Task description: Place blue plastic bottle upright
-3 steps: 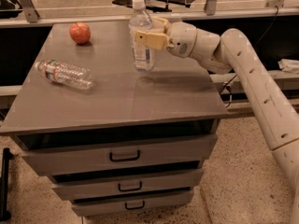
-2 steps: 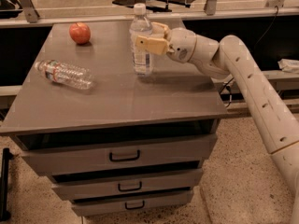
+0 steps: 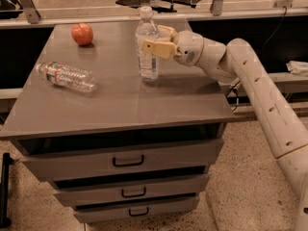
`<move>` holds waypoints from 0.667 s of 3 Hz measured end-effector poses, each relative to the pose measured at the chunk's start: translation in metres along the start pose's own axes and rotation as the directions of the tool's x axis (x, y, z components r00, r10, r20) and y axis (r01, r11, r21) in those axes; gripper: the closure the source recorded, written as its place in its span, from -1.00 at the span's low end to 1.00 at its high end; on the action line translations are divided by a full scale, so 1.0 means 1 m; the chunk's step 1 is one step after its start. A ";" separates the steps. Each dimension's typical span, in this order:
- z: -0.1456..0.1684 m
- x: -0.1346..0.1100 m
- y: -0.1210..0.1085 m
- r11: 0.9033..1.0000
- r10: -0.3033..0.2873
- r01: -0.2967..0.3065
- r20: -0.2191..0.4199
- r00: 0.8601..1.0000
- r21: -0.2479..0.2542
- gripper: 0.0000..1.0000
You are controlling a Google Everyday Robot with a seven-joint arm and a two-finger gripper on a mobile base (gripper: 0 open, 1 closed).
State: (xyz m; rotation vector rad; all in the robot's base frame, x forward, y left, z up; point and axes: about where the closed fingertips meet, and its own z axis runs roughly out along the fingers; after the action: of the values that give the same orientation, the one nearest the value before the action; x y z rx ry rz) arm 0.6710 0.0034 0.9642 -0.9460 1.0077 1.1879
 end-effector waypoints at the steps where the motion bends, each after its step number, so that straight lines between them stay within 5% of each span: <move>1: -0.003 0.002 0.002 1.000 0.009 -0.009 0.003 1.000 -0.004 -0.90; 2: -0.003 0.008 0.007 1.000 0.023 -0.023 0.006 1.000 0.001 -1.00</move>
Offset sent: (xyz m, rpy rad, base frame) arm -0.0088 -0.0060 -0.0180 0.0144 0.0398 -0.0055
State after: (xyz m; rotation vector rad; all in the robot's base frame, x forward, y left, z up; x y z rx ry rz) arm 0.6646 0.0032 0.9554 -0.9320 1.0160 1.2086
